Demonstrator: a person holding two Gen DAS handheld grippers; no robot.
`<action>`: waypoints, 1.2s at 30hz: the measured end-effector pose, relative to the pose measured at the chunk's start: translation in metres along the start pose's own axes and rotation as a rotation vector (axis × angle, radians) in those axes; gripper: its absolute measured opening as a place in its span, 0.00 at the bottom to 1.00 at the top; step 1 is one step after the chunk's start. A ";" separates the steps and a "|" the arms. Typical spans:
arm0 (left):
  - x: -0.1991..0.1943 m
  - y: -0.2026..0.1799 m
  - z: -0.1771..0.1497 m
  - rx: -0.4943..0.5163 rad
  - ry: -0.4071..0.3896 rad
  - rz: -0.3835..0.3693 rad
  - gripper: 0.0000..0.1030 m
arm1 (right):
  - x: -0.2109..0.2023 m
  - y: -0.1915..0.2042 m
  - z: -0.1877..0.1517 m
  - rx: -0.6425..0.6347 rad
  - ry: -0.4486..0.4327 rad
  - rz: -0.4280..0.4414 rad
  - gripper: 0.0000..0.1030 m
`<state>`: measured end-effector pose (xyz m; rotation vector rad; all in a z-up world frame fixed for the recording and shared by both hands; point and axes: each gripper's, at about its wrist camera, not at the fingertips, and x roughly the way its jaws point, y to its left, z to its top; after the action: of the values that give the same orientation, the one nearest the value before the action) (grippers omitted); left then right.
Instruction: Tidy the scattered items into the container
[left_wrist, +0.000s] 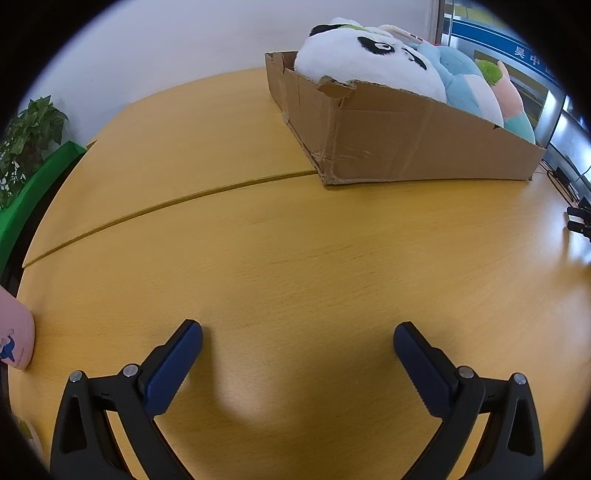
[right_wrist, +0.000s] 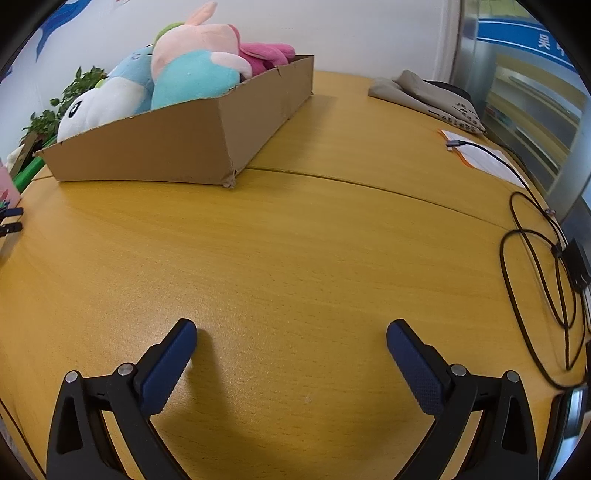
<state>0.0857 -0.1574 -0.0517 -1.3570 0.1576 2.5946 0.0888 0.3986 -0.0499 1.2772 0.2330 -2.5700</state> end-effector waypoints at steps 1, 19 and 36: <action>0.002 0.004 0.001 -0.008 0.000 0.005 1.00 | 0.002 0.002 -0.001 -0.012 -0.004 0.008 1.00; 0.012 0.023 0.027 0.100 -0.014 -0.072 1.00 | 0.014 0.004 0.008 -0.141 0.000 0.123 1.00; 0.014 0.041 0.046 0.111 -0.013 -0.078 1.00 | 0.014 -0.001 0.011 -0.147 0.006 0.139 1.00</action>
<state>0.0318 -0.1866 -0.0370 -1.2823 0.2387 2.4908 0.0723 0.3946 -0.0542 1.2045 0.3164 -2.3857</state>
